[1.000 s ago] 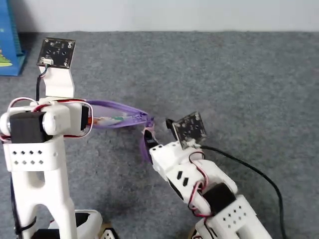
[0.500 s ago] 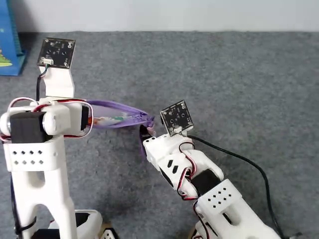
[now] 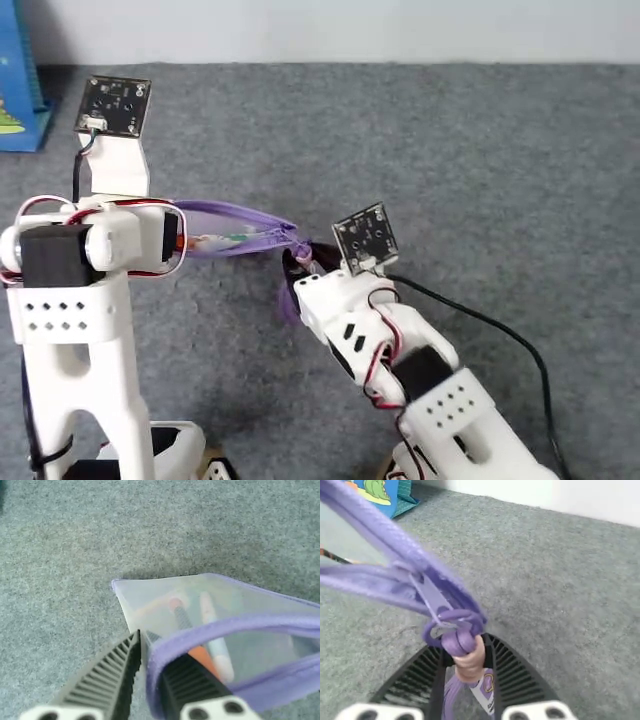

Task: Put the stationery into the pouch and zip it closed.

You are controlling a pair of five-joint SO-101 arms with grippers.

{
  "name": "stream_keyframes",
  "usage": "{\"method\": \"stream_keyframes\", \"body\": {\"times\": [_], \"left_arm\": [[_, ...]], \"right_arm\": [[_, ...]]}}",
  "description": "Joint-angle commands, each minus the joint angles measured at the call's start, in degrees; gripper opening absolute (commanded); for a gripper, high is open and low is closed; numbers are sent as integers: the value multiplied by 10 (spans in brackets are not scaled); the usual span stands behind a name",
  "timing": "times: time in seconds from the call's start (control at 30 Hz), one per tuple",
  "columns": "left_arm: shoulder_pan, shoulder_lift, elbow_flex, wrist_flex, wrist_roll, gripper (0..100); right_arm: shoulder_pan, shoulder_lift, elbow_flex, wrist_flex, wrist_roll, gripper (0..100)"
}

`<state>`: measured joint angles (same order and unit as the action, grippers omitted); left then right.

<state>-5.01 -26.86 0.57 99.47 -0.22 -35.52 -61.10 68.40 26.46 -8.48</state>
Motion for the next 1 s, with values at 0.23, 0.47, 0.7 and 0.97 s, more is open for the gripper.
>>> {"method": "stream_keyframes", "body": {"times": [0.23, 0.47, 0.7, 0.97], "left_arm": [[34, 6, 6, -121, 6, 107], [193, 8, 7, -199, 47, 253], [321, 3, 2, -206, 45, 280], [281, 3, -153, -76, 39, 280]], "right_arm": [[4, -268, -7, 250, 61, 8], [-51, -383, -7, 352, 64, 7], [-57, -429, -7, 371, 64, 7], [-44, -429, -8, 356, 64, 7]]}}
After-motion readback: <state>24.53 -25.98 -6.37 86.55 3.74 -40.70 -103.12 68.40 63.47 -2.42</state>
